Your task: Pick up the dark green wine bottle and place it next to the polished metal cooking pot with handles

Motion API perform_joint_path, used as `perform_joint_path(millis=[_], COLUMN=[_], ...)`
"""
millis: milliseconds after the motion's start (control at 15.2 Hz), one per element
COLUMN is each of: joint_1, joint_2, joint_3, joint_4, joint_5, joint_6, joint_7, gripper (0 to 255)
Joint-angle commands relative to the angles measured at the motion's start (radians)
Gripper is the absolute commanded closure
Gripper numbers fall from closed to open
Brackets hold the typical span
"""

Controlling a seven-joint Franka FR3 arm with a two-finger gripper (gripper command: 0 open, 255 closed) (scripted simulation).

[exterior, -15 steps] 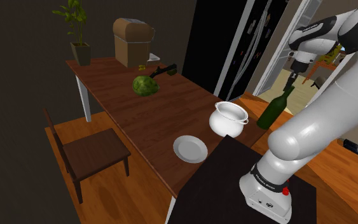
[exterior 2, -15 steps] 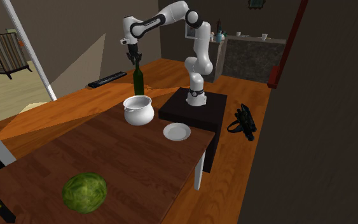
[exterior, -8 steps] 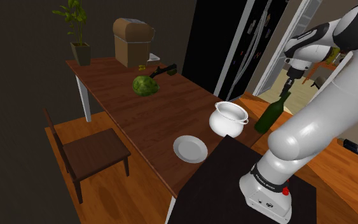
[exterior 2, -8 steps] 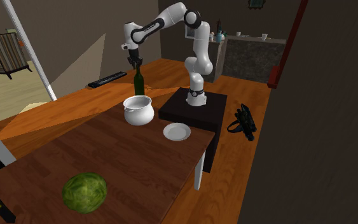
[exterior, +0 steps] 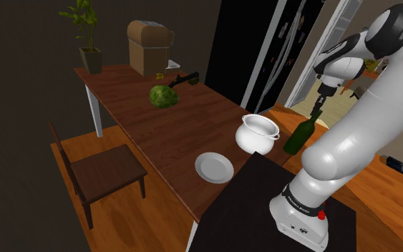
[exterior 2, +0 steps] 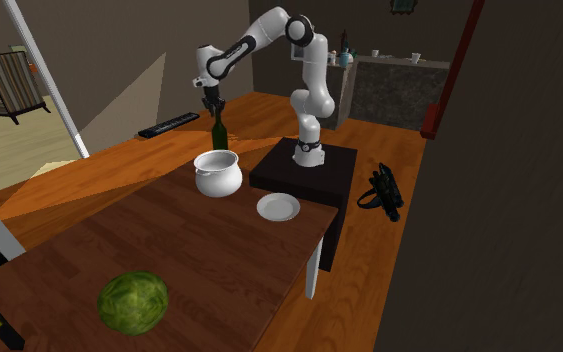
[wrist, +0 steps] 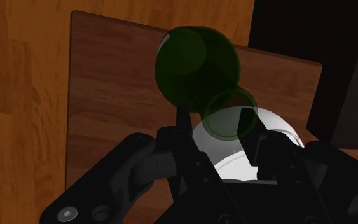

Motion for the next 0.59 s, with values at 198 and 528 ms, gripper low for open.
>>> perform_joint_path(millis=[198, 528], joint_1=[-0.002, -0.002], joint_2=[0.031, 0.031], joint_3=[-0.004, -0.004], joint_4=[-0.017, -0.017], joint_5=[0.027, 0.027], joint_6=[0.039, 0.039], joint_7=[-0.02, -0.02], gripper=[255, 255])
